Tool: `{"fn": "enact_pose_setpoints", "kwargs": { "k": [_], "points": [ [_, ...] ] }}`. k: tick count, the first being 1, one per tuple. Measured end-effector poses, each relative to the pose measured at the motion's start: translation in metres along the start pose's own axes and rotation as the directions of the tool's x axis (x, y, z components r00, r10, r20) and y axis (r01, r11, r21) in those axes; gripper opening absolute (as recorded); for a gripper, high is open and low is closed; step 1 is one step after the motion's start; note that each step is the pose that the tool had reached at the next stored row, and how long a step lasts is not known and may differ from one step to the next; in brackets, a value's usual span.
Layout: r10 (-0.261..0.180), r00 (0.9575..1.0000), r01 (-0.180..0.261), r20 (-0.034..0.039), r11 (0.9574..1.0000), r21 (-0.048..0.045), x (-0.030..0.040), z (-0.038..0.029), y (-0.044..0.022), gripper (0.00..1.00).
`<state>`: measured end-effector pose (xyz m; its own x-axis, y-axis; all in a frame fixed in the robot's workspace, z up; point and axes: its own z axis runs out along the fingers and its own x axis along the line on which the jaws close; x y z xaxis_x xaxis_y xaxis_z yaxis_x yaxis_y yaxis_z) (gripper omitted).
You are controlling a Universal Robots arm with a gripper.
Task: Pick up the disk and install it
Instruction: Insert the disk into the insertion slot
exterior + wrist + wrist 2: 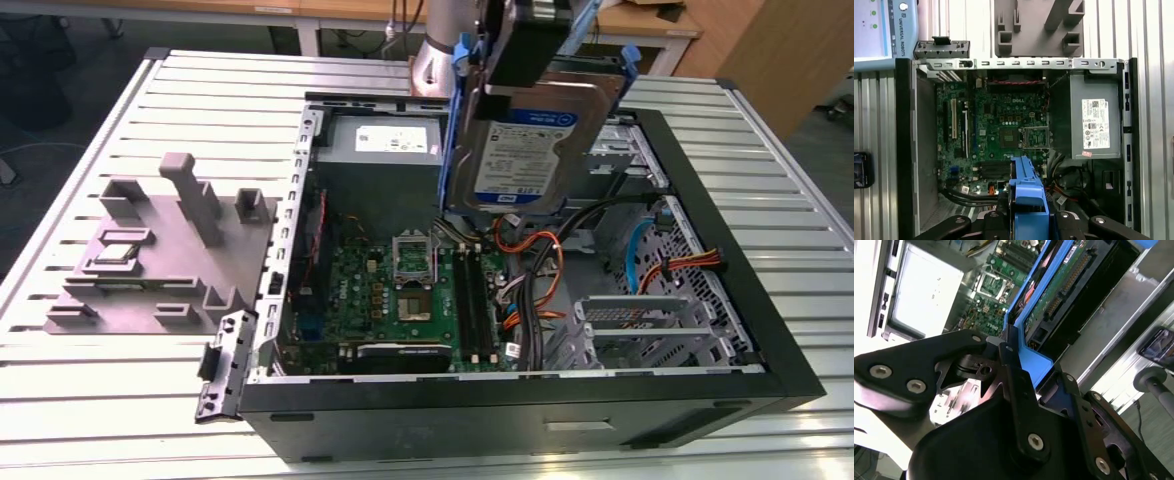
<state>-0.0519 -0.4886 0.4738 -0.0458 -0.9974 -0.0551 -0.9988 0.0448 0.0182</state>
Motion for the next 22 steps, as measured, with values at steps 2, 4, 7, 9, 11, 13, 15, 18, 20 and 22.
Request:
{"fn": "enact_pose_setpoints", "kwargs": {
  "k": [2, 4, 7, 9, 11, 13, 15, 18, 20, 22],
  "points": [
    [0.0, 1.0, 0.0, 0.0001, 1.0, 0.0, 0.0, 0.0004, -0.004, 0.37],
    [0.0, 1.0, 0.0, 0.0, 1.0, 0.0, 0.0003, 0.0006, -0.0044, 0.37],
    [0.0, 1.0, 0.0, 0.0, 1.0, 0.0, 0.0005, 0.0007, -0.0045, 0.37],
    [0.0, 1.0, 0.0, 0.0, 1.0, 0.0, 0.0032, 0.0005, -0.0046, 0.37],
    [0.0, 1.0, 0.0, 0.0, 1.0, 0.0, 0.0032, 0.0005, -0.0046, 0.37],
    [0.0, 1.0, 0.0, 0.0001, 1.0, 0.0, 0.0032, 0.0005, -0.0046, 0.37],
    [-0.001, 1.0, 0.001, 0.0001, 1.0, 0.0, 0.0033, 0.0005, -0.0046, 0.37],
    [-0.001, 1.0, 0.001, 0.0, 1.0, 0.0, 0.0038, 0.0005, -0.0046, 0.37],
    [-0.001, 1.0, 0.001, -0.0003, 1.0, 0.0, 0.0049, 0.0004, -0.0048, 0.37],
    [-0.001, 1.0, 0.001, -0.0002, 1.0, 0.0, 0.0084, 0.0004, -0.0048, 0.37]
  ]
}}
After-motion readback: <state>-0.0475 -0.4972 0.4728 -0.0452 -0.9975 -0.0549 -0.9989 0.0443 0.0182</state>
